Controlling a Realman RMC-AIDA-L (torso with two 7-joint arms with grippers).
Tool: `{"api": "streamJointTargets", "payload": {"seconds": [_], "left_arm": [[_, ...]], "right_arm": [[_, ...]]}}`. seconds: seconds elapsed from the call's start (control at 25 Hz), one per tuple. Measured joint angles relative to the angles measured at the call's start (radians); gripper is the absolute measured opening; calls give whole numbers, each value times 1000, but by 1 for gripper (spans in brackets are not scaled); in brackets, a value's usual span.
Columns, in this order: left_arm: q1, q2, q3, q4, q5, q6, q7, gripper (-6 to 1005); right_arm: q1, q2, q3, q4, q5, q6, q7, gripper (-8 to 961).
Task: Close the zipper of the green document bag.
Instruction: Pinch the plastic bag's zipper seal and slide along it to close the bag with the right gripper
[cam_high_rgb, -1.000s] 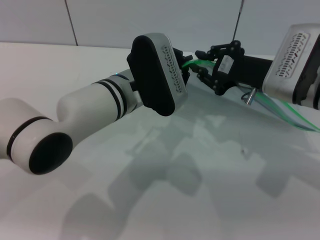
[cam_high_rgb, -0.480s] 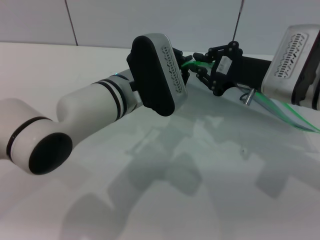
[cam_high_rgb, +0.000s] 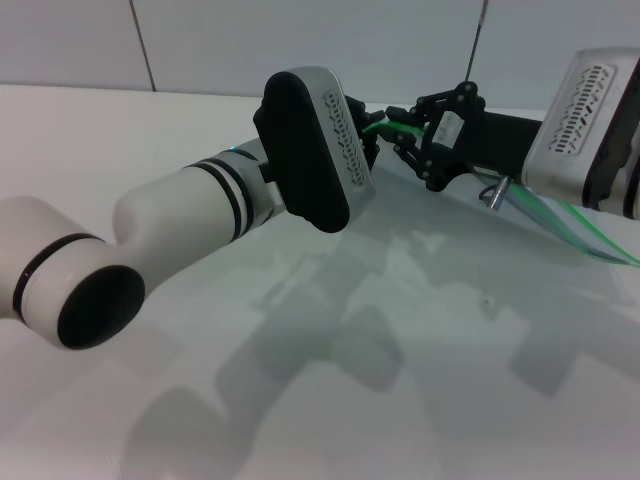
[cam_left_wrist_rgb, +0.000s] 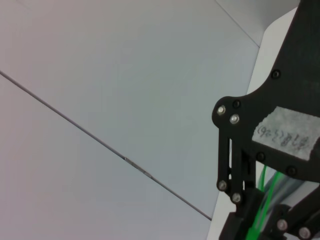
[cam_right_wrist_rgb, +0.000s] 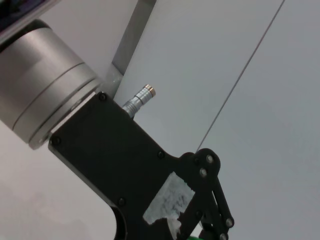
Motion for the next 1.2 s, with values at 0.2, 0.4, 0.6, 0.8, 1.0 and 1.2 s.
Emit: {"api": "streamJointTargets", "payload": {"seconds": [0.2, 0.4, 0.6, 0.8, 1.0, 1.2], "left_arm": [[-1, 0, 0, -3, 1, 0, 0, 52], [-1, 0, 0, -3, 1, 0, 0, 51], [-3, 0, 0, -6, 1, 0, 0, 51], [-1, 0, 0, -7, 1, -1, 0, 51], [3, 0, -7, -4, 1, -2, 1, 51], [16, 0, -27, 1, 1, -2, 19, 51]], "right_arm": [[0, 0, 0, 0, -1, 2, 0, 148], [0, -1, 0, 1, -2, 3, 0, 127], [0, -2, 0, 2, -4, 3, 0, 100], [1, -2, 0, 10, -5, 3, 0, 98], [2, -2, 3, 14, -6, 6, 0, 93], [1, -2, 9, 22, -6, 7, 0, 88]]}}
